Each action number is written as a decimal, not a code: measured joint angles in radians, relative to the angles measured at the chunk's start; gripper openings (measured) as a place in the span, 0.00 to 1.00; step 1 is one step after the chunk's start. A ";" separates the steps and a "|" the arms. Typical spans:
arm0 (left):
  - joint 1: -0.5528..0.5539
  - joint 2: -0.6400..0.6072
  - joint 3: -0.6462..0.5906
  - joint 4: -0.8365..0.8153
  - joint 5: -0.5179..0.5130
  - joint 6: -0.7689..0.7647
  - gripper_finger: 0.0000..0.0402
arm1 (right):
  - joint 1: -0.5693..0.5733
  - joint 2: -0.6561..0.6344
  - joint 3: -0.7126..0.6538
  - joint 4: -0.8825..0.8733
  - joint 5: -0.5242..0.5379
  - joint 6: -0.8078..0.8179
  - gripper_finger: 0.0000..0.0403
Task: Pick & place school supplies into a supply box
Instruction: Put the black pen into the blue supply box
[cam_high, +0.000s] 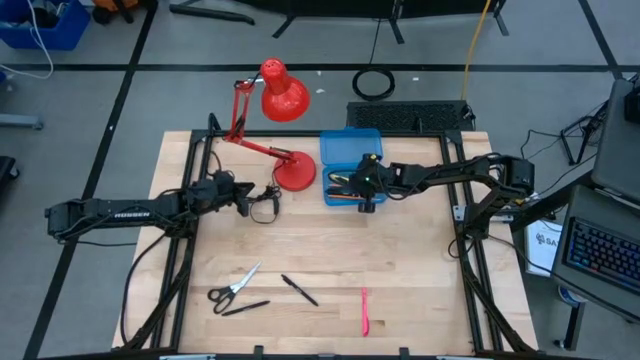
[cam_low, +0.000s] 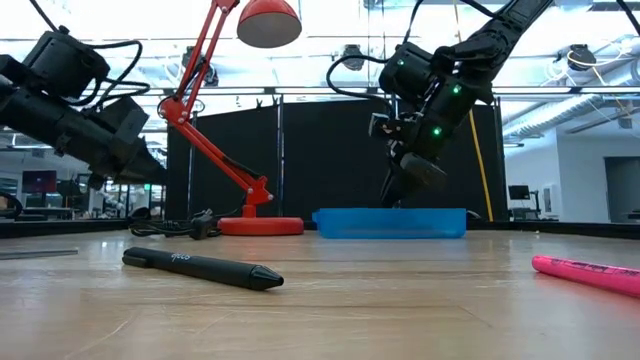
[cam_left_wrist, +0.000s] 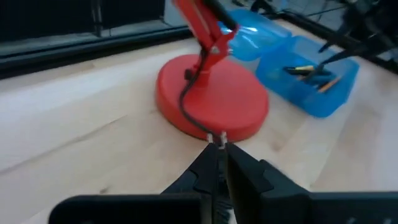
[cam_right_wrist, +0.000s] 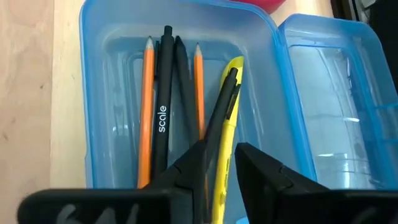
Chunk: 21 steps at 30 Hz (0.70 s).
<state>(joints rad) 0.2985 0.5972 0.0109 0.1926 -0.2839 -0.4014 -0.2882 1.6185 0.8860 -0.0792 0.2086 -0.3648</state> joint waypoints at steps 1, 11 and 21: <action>0.000 0.000 0.000 0.004 0.017 -0.005 0.08 | 0.003 0.000 0.000 0.003 0.000 0.015 0.20; 0.000 0.000 0.000 0.004 0.165 -0.053 0.08 | 0.113 -0.025 -0.001 0.176 -0.002 0.144 0.19; -0.082 0.000 0.000 0.142 0.358 -0.018 0.08 | 0.256 -0.069 -0.001 0.377 -0.002 0.161 0.18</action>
<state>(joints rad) 0.2164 0.5973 0.0109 0.3347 0.0740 -0.4198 -0.0323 1.5491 0.8854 0.2982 0.2063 -0.2035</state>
